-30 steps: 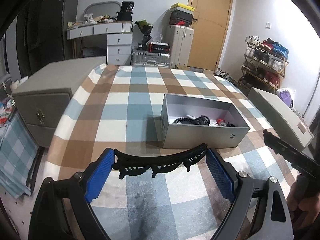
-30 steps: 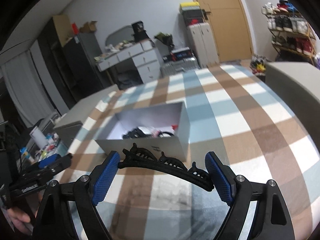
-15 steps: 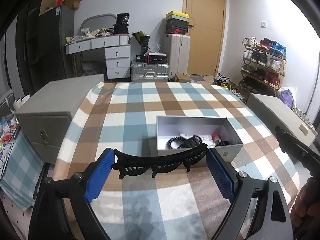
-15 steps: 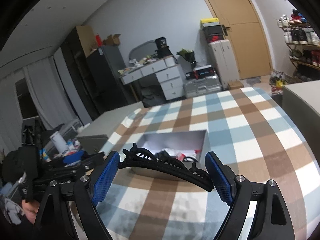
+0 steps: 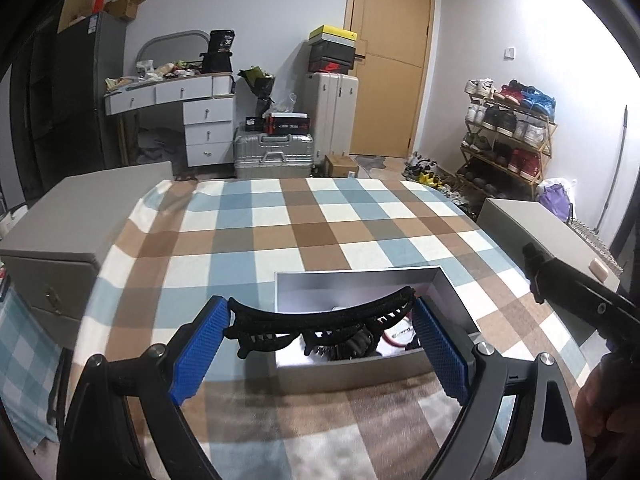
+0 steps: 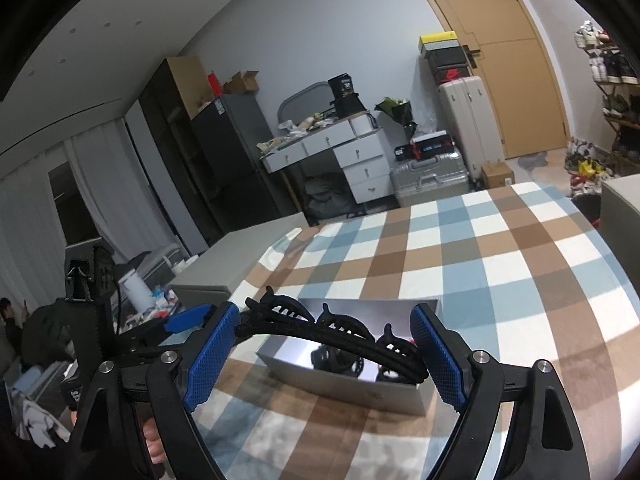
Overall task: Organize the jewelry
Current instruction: 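Carry the black hair clip with the left gripper over the box, then lower the hair clip into the box and open the left gripper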
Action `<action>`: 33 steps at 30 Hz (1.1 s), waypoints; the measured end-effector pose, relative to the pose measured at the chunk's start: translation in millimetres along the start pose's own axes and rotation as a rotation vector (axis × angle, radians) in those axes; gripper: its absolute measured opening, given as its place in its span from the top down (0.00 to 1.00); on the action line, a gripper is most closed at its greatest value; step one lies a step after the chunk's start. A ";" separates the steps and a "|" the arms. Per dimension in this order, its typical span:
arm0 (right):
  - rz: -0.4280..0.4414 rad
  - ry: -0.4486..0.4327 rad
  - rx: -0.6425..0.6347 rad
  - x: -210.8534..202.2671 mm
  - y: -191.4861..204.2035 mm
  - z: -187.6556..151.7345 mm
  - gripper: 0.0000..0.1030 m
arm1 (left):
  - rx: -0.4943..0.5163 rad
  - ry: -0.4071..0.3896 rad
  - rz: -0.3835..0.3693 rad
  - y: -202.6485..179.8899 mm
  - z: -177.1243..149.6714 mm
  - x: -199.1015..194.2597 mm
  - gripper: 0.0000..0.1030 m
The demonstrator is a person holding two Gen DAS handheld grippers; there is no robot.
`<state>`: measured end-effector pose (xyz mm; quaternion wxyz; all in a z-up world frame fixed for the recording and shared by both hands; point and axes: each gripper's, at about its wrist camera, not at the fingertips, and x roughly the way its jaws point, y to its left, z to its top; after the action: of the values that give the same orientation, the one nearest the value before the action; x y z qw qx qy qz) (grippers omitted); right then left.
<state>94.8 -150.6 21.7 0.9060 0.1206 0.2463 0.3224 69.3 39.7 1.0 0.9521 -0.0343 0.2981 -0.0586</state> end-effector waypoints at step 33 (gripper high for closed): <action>0.035 0.148 0.070 92.2 -46.2 8.8 0.15 | 0.029 0.102 -0.170 -9.4 4.4 64.8 0.13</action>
<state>185.5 -127.0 -22.2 0.8748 0.1326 0.3214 0.3374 123.8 22.0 -31.0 0.9276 -0.0425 0.3416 -0.1452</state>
